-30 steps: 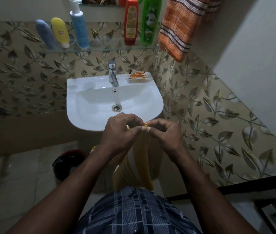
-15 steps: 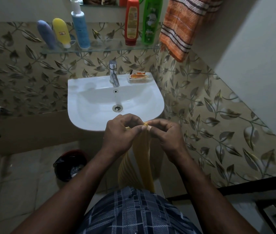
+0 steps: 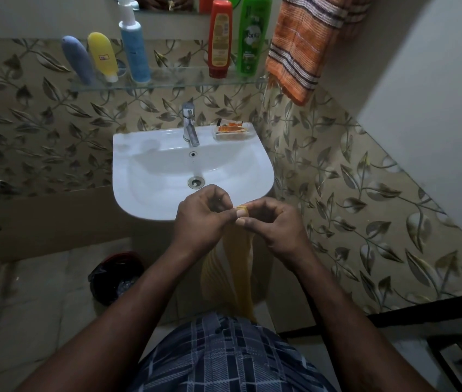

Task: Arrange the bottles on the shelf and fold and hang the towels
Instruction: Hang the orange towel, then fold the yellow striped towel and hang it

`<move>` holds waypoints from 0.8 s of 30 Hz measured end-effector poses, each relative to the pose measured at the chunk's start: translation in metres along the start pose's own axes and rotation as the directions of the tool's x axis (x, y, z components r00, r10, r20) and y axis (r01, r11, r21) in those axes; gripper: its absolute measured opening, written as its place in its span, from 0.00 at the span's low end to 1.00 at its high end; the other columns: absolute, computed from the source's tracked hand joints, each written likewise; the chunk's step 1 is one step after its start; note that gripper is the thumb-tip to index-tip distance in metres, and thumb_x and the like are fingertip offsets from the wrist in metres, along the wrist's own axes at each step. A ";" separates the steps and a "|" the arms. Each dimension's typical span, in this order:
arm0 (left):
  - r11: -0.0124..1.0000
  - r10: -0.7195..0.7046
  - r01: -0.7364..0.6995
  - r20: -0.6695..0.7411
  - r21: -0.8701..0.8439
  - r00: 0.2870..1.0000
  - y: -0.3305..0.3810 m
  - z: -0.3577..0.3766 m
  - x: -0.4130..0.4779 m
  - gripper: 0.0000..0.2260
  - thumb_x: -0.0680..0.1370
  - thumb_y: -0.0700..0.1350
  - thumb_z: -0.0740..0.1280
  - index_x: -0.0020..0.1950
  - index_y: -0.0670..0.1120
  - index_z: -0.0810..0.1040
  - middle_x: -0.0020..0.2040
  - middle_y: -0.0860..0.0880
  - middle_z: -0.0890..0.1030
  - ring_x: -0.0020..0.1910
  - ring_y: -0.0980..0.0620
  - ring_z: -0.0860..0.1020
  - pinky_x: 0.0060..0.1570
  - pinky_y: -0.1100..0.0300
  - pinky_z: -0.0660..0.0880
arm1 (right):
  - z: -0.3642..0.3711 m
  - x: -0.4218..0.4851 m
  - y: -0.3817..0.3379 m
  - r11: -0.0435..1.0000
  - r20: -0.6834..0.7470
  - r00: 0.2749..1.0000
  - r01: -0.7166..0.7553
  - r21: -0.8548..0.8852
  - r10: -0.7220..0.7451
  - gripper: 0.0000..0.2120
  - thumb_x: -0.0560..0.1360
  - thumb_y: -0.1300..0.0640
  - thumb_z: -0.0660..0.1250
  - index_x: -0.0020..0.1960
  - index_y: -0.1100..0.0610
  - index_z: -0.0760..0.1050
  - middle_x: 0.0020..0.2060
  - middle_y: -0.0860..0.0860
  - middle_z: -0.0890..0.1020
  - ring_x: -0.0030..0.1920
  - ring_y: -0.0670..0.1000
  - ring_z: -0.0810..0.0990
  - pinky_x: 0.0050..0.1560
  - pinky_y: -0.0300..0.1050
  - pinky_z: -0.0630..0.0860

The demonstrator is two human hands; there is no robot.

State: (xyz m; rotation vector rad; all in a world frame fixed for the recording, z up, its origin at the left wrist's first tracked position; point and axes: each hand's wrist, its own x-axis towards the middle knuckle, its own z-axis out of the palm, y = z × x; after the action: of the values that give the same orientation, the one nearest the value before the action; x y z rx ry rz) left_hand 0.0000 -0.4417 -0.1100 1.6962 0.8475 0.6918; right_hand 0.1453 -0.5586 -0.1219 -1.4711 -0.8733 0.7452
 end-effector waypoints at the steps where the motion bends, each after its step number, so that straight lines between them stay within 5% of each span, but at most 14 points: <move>1: 1.000 -0.012 0.012 0.009 -0.008 1.000 0.001 0.000 0.000 0.11 0.71 0.47 0.81 0.38 0.55 0.79 0.34 0.52 0.83 0.34 0.55 0.82 0.37 0.57 0.78 | 0.001 0.002 0.002 1.000 -0.022 1.000 0.000 -0.009 0.000 0.10 0.72 0.61 0.80 0.52 0.60 0.86 0.48 0.56 0.88 0.53 0.59 0.88 0.58 0.62 0.83; 5: 1.000 0.000 0.000 0.039 -0.011 0.999 0.006 0.000 -0.001 0.10 0.76 0.45 0.78 0.42 0.52 0.77 0.34 0.50 0.85 0.36 0.54 0.85 0.37 0.59 0.79 | 0.002 0.006 0.010 0.999 -0.099 0.995 0.005 -0.051 -0.011 0.07 0.72 0.58 0.79 0.49 0.56 0.86 0.46 0.55 0.89 0.50 0.58 0.88 0.56 0.65 0.83; 9: 0.996 0.063 -0.069 0.097 0.063 0.993 0.010 0.000 -0.005 0.09 0.78 0.50 0.75 0.48 0.52 0.76 0.40 0.53 0.85 0.40 0.57 0.84 0.38 0.65 0.77 | -0.001 0.008 0.007 0.987 -0.133 0.989 0.042 -0.152 -0.063 0.05 0.75 0.59 0.78 0.50 0.57 0.85 0.44 0.52 0.88 0.48 0.54 0.88 0.52 0.57 0.85; 14: 0.937 0.032 -0.129 0.289 0.326 0.957 -0.011 0.001 -0.007 0.10 0.78 0.54 0.74 0.56 0.56 0.76 0.47 0.54 0.86 0.46 0.53 0.84 0.45 0.55 0.79 | -0.011 0.017 0.001 0.996 -0.242 0.969 0.033 -0.078 -0.051 0.05 0.78 0.66 0.73 0.53 0.63 0.82 0.47 0.57 0.87 0.47 0.50 0.86 0.50 0.46 0.84; 19: 0.606 -0.152 -0.273 0.445 0.747 0.883 -0.045 0.002 -0.005 0.09 0.79 0.49 0.66 0.57 0.49 0.80 0.56 0.41 0.83 0.58 0.37 0.81 0.50 0.51 0.75 | -0.029 0.032 -0.002 0.996 -0.344 0.938 -0.012 0.094 0.044 0.07 0.80 0.64 0.69 0.58 0.60 0.82 0.48 0.52 0.86 0.51 0.50 0.83 0.58 0.51 0.82; 24: 0.378 -0.237 -0.299 0.404 0.876 0.884 -0.077 -0.005 -0.013 0.14 0.83 0.53 0.63 0.56 0.44 0.82 0.58 0.42 0.85 0.59 0.40 0.81 0.58 0.52 0.74 | -0.051 0.047 -0.008 0.985 -0.440 0.897 0.035 0.167 0.042 0.08 0.81 0.65 0.68 0.53 0.54 0.82 0.42 0.47 0.85 0.46 0.47 0.82 0.48 0.43 0.81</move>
State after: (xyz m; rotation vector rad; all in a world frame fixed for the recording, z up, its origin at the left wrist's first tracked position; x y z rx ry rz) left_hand -0.0263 -0.4357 -0.1832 2.7648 0.8898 -0.3773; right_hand 0.2118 -0.5445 -0.1073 -1.4096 -0.4446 0.4444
